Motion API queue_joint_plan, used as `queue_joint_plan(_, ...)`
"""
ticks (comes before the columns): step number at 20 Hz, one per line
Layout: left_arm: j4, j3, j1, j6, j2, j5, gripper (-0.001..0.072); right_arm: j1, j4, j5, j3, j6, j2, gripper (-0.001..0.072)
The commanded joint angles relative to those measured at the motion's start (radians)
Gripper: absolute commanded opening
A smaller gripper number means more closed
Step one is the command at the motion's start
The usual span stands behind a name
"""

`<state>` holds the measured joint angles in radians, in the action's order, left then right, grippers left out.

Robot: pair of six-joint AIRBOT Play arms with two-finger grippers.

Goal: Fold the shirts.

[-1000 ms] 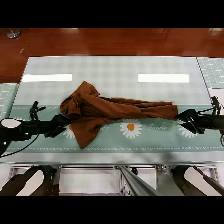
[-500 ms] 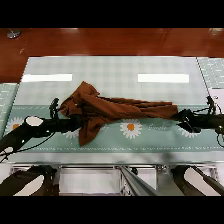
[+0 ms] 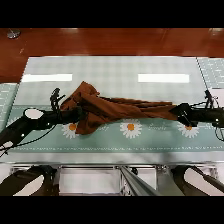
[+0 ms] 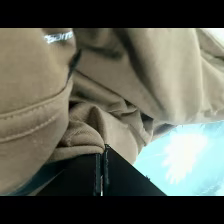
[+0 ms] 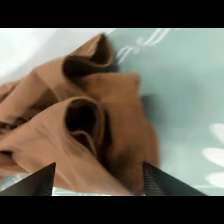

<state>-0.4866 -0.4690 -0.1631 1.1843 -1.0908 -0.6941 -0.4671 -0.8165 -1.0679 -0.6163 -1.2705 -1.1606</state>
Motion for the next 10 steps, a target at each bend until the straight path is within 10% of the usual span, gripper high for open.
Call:
queue_joint_plan(1,0.001,-0.008,-0.001,-0.003,0.000,-0.017,0.0024,0.111,0.008,0.031,-0.048,-0.050,-0.099,0.0352)
queue_joint_plan(2,0.001,-0.014,0.003,-0.003,0.001,-0.026,0.0024,0.133,0.007,0.027,-0.090,-0.052,-0.118,0.0026)
queue_joint_plan(10,0.001,-0.627,0.253,-0.021,0.153,-0.137,0.0024,0.166,0.009,-0.209,-0.928,-0.135,-0.112,0.0034)
